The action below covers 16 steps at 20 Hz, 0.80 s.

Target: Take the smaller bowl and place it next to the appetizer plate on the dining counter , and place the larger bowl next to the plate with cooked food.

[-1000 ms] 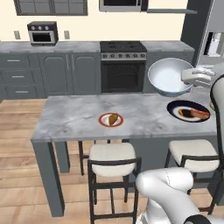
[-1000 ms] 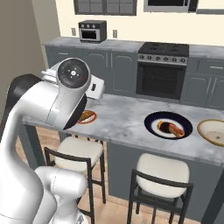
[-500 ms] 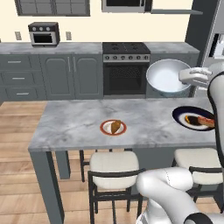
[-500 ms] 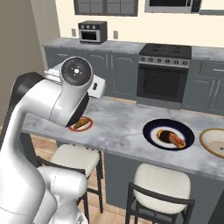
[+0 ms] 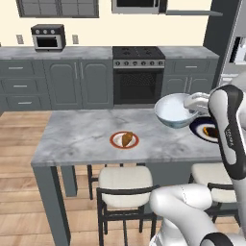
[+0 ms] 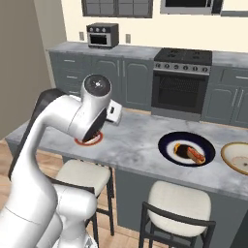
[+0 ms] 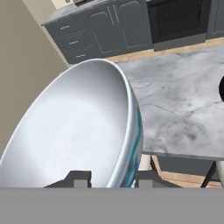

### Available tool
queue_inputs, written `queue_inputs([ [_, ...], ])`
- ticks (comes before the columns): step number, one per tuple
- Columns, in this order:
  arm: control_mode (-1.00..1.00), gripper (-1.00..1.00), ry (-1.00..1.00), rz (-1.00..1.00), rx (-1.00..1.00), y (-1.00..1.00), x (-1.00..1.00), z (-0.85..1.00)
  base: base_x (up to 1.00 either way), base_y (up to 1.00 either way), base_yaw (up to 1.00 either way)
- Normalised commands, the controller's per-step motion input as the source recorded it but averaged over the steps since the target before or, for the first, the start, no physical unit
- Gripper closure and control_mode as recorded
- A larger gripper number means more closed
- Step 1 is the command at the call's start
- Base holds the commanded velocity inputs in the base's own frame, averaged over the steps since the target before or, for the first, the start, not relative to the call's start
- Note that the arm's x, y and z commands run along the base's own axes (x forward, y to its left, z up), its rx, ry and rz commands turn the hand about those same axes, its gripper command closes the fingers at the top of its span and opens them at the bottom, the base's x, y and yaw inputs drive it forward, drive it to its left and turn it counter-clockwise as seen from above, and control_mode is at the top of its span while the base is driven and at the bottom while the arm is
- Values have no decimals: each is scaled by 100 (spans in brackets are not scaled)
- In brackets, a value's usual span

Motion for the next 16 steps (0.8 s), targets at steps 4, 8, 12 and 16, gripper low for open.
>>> queue_inputs([
  [4,-100,100,14,0,14,-11,21,-55,0,0,0],
  [8,-100,100,9,0,12,-14,23,-44,0,0,0],
  [12,-100,100,4,0,9,-13,32,-42,0,0,0],
  [16,-100,100,6,0,3,-3,46,-41,0,0,0],
])
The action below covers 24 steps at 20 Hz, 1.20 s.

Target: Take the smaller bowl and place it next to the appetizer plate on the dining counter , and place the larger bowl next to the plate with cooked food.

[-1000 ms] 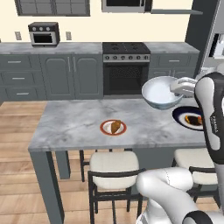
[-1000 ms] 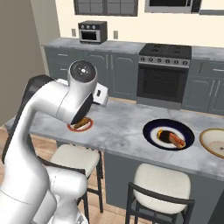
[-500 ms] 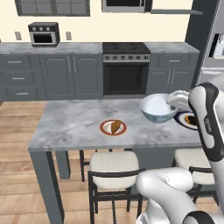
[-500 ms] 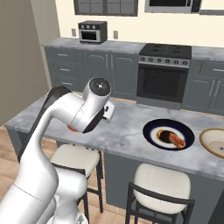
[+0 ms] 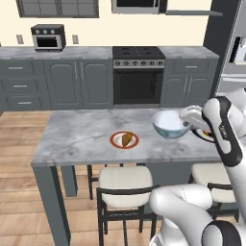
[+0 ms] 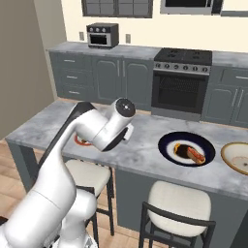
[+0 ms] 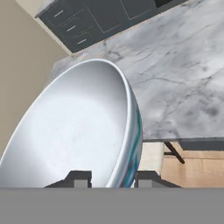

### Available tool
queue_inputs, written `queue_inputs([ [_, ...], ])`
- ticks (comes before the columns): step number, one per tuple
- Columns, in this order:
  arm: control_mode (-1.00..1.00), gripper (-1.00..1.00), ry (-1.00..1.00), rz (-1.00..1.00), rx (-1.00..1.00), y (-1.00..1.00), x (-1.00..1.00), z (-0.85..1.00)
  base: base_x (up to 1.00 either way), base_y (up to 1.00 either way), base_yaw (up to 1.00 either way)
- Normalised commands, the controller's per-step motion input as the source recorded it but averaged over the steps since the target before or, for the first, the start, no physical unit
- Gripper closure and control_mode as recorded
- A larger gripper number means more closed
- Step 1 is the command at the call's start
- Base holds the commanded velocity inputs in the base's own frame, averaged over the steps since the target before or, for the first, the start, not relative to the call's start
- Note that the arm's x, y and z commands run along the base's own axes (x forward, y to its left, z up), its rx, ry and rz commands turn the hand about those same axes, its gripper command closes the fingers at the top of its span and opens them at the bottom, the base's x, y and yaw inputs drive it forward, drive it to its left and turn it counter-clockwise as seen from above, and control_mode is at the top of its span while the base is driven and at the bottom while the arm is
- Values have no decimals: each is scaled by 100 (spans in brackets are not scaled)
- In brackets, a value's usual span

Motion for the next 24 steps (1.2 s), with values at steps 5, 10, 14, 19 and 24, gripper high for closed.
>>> queue_inputs([
  [5,-100,100,9,0,0,0,61,-40,0,0,0],
  [10,-100,100,3,0,-1,-2,64,-50,0,0,0],
  [14,-100,100,0,0,-1,-4,65,-52,0,0,0],
  [19,-100,100,0,0,0,-5,61,-45,0,0,0],
  [24,-100,100,0,0,0,-7,58,-40,0,0,0],
])
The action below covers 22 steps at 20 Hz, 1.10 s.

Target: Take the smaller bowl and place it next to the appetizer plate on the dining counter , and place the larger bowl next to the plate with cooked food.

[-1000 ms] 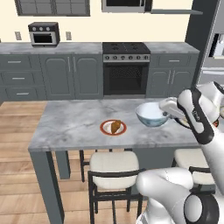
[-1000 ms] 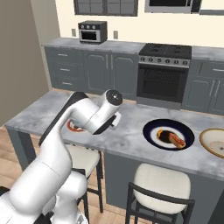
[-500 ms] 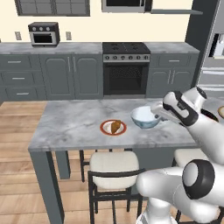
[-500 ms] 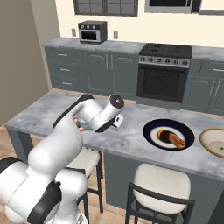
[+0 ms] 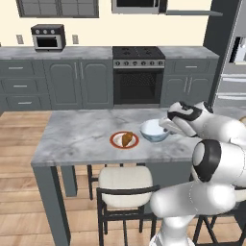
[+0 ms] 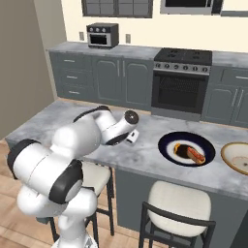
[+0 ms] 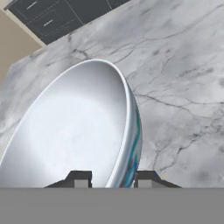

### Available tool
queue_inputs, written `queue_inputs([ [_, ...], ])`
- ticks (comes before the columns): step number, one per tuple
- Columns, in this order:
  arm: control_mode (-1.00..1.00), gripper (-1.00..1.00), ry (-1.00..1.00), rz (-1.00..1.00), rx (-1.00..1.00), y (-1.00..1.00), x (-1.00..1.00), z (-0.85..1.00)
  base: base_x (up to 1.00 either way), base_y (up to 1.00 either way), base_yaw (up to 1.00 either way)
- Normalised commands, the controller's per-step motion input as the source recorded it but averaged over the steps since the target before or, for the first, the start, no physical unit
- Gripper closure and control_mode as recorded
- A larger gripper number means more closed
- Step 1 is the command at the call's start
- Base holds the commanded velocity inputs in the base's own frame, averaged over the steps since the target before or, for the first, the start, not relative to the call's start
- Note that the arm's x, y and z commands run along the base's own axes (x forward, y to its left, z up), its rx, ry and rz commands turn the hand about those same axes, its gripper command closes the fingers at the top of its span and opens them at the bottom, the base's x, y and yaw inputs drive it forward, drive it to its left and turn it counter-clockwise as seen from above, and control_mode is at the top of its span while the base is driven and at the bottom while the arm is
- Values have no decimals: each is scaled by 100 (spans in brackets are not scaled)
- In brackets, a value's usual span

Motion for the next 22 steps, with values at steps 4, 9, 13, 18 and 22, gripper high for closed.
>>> queue_inputs([
  [4,-100,100,0,0,0,-15,50,-39,0,0,0],
  [9,-100,100,0,0,0,-7,38,-31,0,0,0],
  [13,-100,-100,0,7,0,1,13,-1,0,0,0],
  [18,-100,-100,0,7,-2,0,26,-6,0,0,0],
  [22,-100,-100,1,5,-3,0,19,-1,0,0,0],
])
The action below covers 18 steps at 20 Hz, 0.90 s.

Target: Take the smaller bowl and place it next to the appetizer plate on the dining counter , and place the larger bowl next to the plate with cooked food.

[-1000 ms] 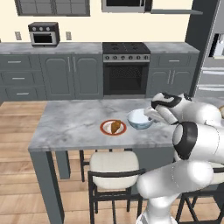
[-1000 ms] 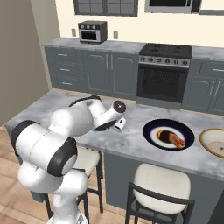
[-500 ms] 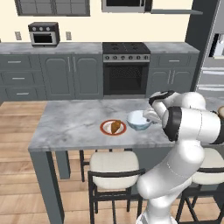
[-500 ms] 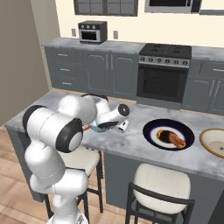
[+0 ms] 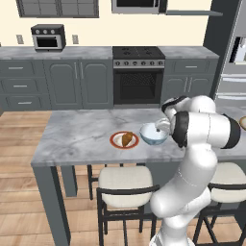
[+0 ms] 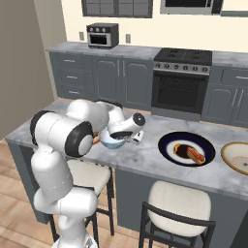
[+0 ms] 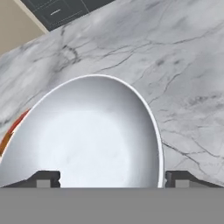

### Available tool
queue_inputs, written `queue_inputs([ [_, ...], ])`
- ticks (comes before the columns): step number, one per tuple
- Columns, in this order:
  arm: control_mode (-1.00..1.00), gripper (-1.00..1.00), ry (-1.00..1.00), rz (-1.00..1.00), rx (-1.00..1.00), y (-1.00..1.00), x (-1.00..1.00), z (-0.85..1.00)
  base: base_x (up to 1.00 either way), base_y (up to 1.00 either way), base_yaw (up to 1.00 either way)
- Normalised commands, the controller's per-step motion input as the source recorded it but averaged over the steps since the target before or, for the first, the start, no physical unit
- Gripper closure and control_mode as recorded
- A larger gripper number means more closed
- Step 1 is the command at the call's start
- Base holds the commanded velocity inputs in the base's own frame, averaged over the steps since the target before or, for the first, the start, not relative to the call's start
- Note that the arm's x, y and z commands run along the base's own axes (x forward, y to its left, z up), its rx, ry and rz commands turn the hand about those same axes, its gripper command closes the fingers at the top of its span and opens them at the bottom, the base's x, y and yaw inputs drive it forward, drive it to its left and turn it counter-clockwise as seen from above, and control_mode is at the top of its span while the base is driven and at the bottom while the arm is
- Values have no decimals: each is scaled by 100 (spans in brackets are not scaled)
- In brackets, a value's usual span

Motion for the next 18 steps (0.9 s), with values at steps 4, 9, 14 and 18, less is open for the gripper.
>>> queue_inputs([
  [4,-100,-100,13,2,-1,-31,-30,93,0,0,0],
  [9,-100,-100,5,6,-8,-16,-84,100,0,0,0],
  [14,-100,-100,0,5,-12,0,-100,93,0,0,0],
  [18,-100,-100,0,4,-8,0,-100,64,0,0,0],
])
